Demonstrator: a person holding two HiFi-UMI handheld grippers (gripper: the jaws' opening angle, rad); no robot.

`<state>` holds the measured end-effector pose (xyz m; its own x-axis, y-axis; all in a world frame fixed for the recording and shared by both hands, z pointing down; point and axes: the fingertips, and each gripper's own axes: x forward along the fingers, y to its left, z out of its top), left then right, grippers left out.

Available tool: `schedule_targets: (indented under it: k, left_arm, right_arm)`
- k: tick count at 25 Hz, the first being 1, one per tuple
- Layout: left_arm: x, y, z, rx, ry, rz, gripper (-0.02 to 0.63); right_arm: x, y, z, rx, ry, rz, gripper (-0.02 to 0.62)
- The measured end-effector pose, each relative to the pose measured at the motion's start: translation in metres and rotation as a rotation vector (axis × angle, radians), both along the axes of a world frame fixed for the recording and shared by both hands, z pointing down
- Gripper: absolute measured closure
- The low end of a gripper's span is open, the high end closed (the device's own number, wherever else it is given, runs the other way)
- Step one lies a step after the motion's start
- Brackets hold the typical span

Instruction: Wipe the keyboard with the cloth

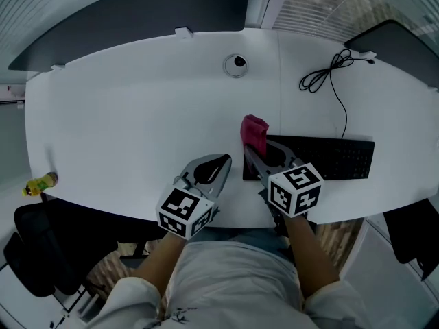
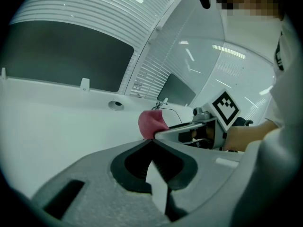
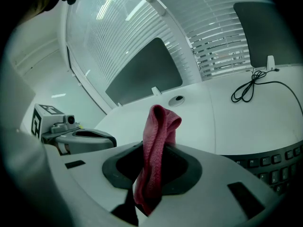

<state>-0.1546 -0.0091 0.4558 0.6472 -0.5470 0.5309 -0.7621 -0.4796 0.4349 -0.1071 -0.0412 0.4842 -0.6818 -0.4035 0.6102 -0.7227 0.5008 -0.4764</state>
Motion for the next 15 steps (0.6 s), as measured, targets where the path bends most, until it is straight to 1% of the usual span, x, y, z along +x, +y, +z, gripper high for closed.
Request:
schedule_targets:
  k: [3,15]
  left_arm:
    - [0.0015,0.0027,0.0025,-0.008,-0.002,0.001,0.595]
    - [0.0092,0.0052,0.0064,-0.022,-0.007,0.004,0.595]
  right_arm:
    - [0.0017,-0.0002,0.0051,0.005,0.022,-0.005,0.514]
    - [0.0088,-0.0019,0.009,0.005,0.048,-0.004,0.514]
